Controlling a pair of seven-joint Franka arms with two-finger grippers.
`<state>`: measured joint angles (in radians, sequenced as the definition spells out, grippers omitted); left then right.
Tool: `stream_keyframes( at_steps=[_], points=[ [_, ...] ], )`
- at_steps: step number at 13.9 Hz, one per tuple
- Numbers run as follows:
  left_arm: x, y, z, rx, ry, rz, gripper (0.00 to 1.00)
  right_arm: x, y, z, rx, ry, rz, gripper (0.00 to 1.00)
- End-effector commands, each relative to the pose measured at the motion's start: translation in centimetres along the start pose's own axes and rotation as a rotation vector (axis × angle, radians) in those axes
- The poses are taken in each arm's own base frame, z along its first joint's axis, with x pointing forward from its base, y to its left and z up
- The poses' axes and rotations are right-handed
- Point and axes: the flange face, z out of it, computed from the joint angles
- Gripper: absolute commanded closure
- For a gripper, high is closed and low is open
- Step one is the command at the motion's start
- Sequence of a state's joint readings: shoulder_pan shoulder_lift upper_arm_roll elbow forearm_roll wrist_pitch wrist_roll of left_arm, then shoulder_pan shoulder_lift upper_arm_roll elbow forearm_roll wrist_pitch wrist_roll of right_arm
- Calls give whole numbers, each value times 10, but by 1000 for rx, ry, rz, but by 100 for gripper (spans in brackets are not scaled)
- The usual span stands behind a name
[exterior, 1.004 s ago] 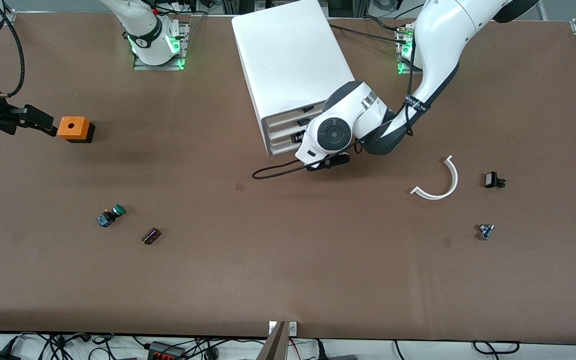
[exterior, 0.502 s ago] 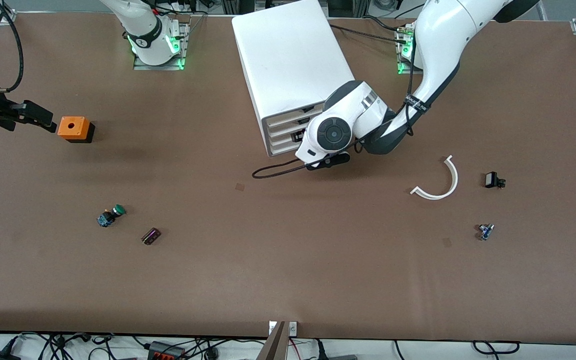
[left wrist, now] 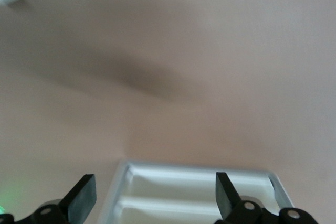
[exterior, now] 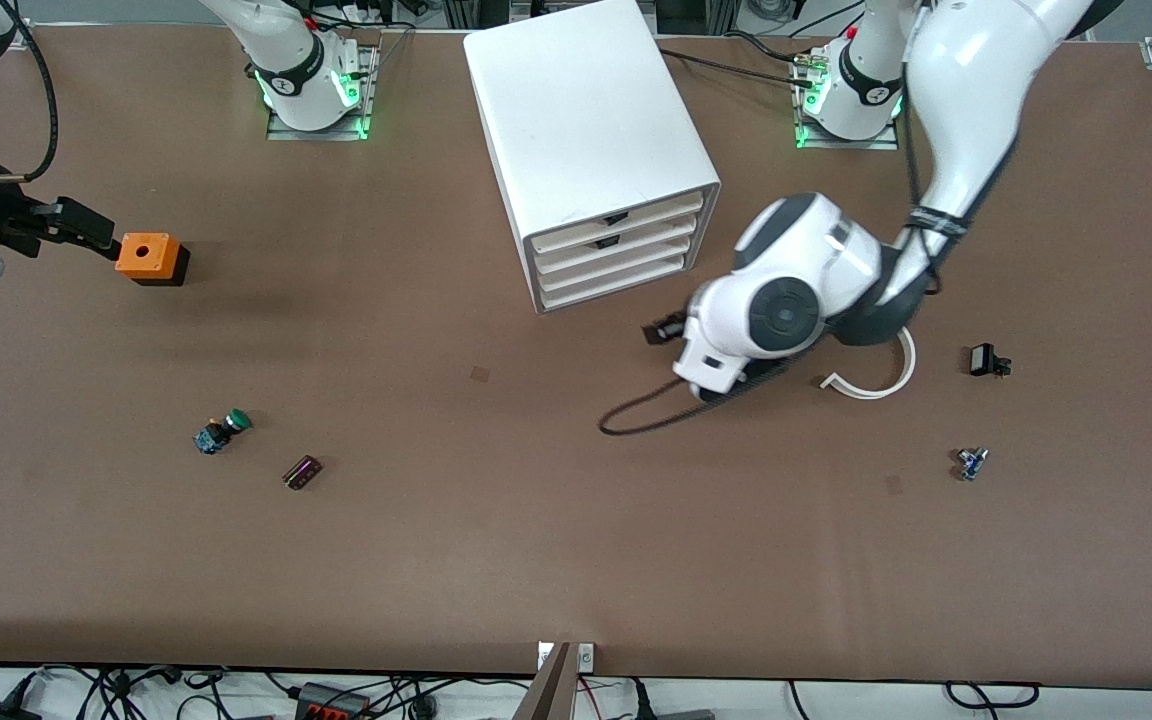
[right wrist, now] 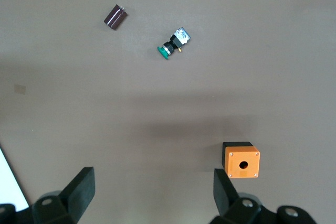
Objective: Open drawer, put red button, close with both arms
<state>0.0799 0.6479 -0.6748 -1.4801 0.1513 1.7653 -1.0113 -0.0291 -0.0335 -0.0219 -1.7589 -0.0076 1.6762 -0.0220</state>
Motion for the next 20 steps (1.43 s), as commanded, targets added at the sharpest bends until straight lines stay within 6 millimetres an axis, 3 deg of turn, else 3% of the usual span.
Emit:
stream_keyframes(
  at_steps=[1, 6, 9, 11, 12, 14, 15, 17, 20],
  points=[
    [41, -42, -40, 24, 87, 53, 0, -5, -1, -6, -15, 37, -18, 0],
    [123, -167, -95, 12, 134, 310, 0, -4, -2, -8, -17, 52, -25, 0],
    [137, -221, -126, 22, 170, 441, 0, -6, -4, -9, -16, 35, -29, 0],
    [132, -243, -150, 45, 193, 533, 0, -6, -4, -9, -18, 35, -34, 0],
    [122, -252, -172, 57, 228, 561, 0, -6, -4, -9, -17, 35, -37, 0],
    [100, -268, -195, 115, 212, 564, 0, -6, -4, -9, -16, 34, -25, 0],
    [84, -268, -207, 113, 210, 567, 0, -7, -4, -10, -15, 35, -20, 0],
    [65, -288, -229, 61, 215, 554, 0, -7, -4, -11, -15, 34, -17, 0],
    [39, -308, -233, 61, 236, 609, 0, -10, -3, -8, -12, 5, -15, 0]
  ],
)
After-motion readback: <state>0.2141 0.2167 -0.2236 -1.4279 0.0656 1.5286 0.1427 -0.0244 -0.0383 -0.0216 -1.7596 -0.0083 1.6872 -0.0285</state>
